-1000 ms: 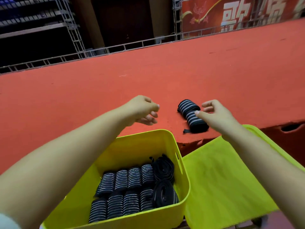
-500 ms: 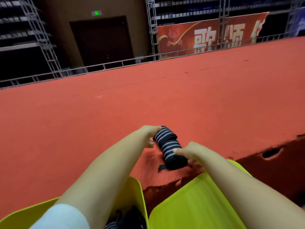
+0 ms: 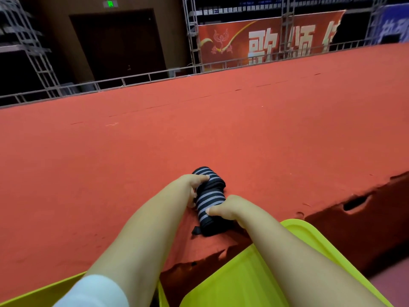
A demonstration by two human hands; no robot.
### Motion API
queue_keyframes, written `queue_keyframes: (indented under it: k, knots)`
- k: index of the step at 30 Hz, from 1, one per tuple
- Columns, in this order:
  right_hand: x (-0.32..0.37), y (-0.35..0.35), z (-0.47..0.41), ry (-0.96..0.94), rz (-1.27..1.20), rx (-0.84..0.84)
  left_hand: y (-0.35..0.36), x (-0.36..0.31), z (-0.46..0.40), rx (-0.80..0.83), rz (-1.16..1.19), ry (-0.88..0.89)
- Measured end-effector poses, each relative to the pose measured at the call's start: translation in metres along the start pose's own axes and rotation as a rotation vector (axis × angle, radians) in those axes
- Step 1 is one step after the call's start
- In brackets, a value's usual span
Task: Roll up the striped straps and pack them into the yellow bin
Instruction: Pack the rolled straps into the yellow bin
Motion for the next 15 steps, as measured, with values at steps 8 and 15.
queue_keyframes:
  k: [8,15]
  knots:
    - [-0.008,0.018,-0.011,0.046,-0.318,-0.014,-0.009,0.007,-0.002,0.006,0.16,-0.042]
    - [-0.009,0.019,0.007,0.038,-0.449,-0.084,-0.066,-0.006,0.042,-0.004,0.367,0.146]
Point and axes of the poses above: each hand's wrist, its own z-axis away from the middle knuckle, its own y-axis out of the palm, x = y × z, the point moved 7 cm from there along -z, towards the middle knuckle, and after that the axes turned 2 degrees about z, right-handed, at the moved point
